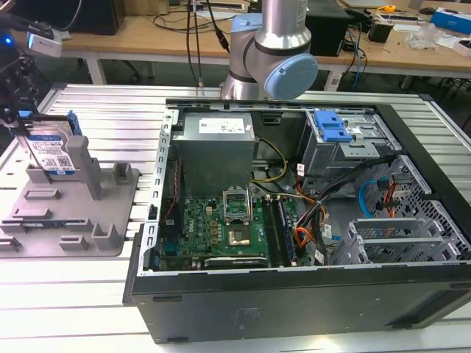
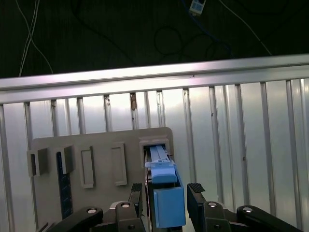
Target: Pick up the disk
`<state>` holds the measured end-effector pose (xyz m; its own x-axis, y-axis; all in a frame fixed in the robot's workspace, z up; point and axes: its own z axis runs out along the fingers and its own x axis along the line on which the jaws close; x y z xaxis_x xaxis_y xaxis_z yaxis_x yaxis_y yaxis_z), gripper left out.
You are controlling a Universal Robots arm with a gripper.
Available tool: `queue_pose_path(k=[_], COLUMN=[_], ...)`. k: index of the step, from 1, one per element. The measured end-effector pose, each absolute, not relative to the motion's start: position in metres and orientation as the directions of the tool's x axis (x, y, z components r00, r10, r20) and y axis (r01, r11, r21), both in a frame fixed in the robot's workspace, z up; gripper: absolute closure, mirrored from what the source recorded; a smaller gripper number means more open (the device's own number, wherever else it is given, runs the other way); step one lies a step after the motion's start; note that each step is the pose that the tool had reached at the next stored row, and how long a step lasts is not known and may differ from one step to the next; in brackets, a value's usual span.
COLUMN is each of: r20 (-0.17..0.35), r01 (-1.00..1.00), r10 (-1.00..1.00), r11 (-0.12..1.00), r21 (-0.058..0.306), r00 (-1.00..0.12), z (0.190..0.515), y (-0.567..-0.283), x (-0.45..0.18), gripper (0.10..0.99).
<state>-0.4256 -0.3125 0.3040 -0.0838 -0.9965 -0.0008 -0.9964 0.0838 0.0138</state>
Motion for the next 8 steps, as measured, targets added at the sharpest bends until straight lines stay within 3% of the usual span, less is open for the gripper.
queue_pose_path(k=[8], r20=[-0.001], r01=[-0.996], r10=[-0.996], r11=[0.084], r21=[0.014], r00=[-0.084], z=[0.2981], y=[-0.3125], x=[-0.4257], gripper=[0.588])
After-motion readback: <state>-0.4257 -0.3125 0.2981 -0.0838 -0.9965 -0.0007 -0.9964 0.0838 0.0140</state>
